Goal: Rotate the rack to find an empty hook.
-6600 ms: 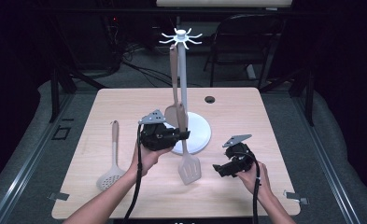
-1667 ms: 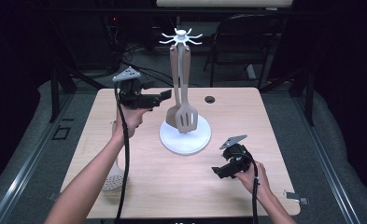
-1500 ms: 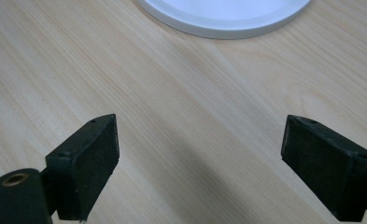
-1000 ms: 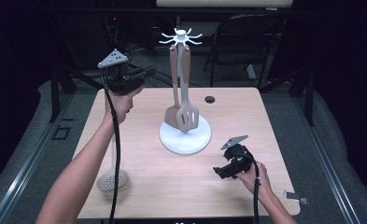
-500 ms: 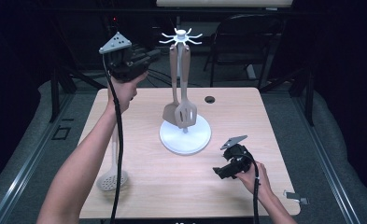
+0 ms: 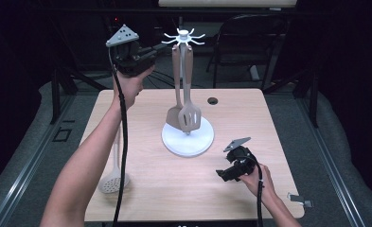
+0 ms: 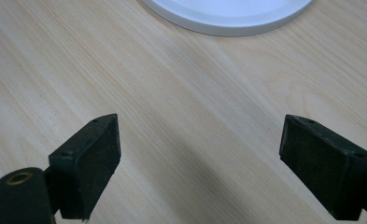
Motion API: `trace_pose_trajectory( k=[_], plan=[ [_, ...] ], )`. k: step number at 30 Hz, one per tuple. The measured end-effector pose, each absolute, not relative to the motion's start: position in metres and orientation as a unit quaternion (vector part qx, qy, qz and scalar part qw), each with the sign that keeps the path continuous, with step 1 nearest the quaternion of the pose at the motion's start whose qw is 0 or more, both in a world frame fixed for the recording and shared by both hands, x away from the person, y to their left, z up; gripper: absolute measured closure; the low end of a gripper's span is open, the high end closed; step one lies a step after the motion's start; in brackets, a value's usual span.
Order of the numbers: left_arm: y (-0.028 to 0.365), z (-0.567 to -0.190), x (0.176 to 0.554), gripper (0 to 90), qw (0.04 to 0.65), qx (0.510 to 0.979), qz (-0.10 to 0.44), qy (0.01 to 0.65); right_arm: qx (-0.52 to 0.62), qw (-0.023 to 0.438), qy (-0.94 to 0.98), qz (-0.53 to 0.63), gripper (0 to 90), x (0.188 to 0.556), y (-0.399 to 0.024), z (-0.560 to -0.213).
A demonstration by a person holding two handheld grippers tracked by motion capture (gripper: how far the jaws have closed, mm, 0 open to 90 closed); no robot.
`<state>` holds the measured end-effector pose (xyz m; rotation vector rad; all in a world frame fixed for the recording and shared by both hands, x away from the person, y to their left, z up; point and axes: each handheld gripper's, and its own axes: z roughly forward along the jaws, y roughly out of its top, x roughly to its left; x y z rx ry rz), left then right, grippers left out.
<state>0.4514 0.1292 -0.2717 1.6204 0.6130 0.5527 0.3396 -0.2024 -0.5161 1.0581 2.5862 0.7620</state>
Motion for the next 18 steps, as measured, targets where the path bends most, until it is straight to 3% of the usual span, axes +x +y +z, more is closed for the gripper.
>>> trace_pose_trajectory(
  k=[18],
  plan=[
    [0.1264,-0.2692,0.4607,90.0,0.600,0.705,0.253,0.280,0.357,0.125,0.891,0.250,12.2,0.3405,-0.2031,-0.5156]
  ],
)
